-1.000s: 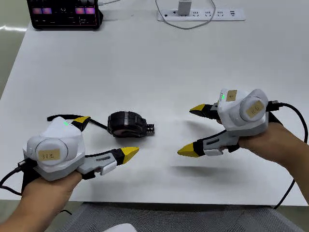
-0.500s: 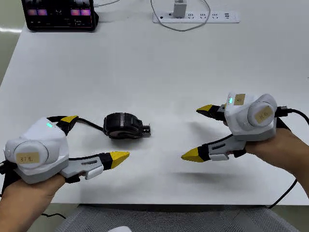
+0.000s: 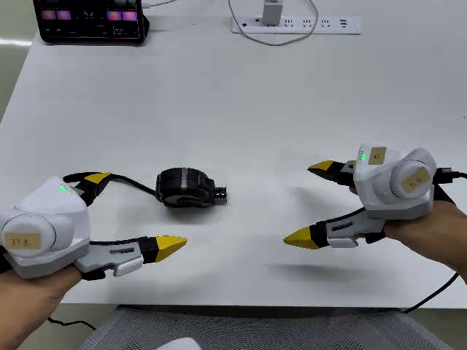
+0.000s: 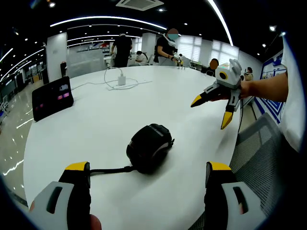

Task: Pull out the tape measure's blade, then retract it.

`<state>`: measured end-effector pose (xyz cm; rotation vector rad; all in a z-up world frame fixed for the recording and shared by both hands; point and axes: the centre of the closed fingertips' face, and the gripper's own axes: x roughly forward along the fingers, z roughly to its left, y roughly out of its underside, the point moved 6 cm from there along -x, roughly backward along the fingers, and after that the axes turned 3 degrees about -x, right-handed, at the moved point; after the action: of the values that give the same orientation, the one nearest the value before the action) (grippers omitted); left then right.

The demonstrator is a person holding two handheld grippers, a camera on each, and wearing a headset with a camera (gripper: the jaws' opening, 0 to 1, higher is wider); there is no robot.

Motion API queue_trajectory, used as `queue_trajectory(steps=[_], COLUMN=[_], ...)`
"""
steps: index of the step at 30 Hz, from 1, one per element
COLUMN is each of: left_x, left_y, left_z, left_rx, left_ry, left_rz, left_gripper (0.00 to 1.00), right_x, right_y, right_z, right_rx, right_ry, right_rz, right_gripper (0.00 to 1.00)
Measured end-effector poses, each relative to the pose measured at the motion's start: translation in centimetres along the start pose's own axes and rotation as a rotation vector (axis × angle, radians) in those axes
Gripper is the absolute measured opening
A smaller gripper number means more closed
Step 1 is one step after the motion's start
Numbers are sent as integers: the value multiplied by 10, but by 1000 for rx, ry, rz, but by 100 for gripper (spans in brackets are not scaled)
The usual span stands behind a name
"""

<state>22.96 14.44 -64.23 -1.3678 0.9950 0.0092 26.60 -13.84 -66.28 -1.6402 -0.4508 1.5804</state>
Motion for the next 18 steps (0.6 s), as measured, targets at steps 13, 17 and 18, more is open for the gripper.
queue_trajectory(steps=[13,17,18], left_x=[-7,-9,-10], left_y=[4,5,5], left_z=[2,5,6], left_rx=[38,50,50], left_ry=[18,18,17], left_rz=[20,26,28], left_gripper=[99,99,99], right_x=[-10,-14,-15], right_y=[2,5,5], right_z=[8,9,9], right_rx=[19,30,31], right_ry=[22,29,32], right_rz=[-20,-21,-20], right_gripper=[82,83,83])
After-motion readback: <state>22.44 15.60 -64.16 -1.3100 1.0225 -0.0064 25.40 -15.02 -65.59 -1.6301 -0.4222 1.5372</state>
